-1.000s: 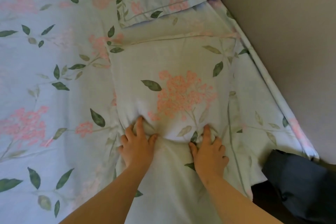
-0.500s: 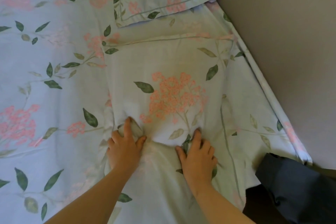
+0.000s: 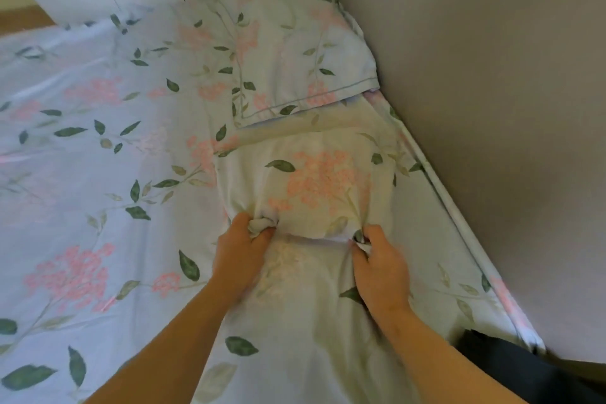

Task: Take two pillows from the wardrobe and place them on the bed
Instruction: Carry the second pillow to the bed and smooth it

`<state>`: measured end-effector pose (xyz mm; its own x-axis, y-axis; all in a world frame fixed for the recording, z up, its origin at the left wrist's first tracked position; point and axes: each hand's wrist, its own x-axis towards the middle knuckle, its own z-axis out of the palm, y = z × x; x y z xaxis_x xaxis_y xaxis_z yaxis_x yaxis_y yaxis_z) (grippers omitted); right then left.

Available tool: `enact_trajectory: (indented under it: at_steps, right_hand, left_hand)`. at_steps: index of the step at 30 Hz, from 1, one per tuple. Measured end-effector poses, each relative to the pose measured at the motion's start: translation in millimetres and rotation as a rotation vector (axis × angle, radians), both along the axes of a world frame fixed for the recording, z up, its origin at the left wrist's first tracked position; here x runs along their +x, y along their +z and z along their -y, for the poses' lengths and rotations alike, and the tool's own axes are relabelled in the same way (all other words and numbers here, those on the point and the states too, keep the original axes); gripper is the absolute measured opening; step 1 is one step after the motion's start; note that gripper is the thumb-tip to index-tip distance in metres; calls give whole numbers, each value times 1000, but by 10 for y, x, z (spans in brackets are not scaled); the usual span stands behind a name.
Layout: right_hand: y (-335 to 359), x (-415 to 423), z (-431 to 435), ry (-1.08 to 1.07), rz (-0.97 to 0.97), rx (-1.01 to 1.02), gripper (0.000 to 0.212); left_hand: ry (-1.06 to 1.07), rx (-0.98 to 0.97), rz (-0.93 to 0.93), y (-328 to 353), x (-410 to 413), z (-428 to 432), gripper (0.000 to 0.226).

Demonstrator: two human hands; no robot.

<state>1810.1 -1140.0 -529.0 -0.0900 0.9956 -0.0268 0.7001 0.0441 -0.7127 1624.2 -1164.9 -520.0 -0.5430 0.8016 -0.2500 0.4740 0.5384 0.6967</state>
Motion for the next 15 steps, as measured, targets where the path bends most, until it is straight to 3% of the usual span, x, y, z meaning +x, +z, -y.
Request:
enact_trajectory:
  at_steps: [5, 9, 12, 15]
  right_hand:
    - [663, 104, -676, 14, 21, 151, 6]
    - [713, 245, -1280, -14, 222, 122, 20]
    - [442, 368, -1571, -78, 444, -106, 33]
    - [64, 463, -1512, -100, 492, -347, 40]
  left_hand:
    - [-11, 106, 98, 553, 70, -648, 28]
    - [-57, -14, 170, 571, 140, -1241, 50]
    - [-135, -221, 222, 312, 238, -1471, 62]
    - [-258, -452, 326, -84, 389, -1392, 72]
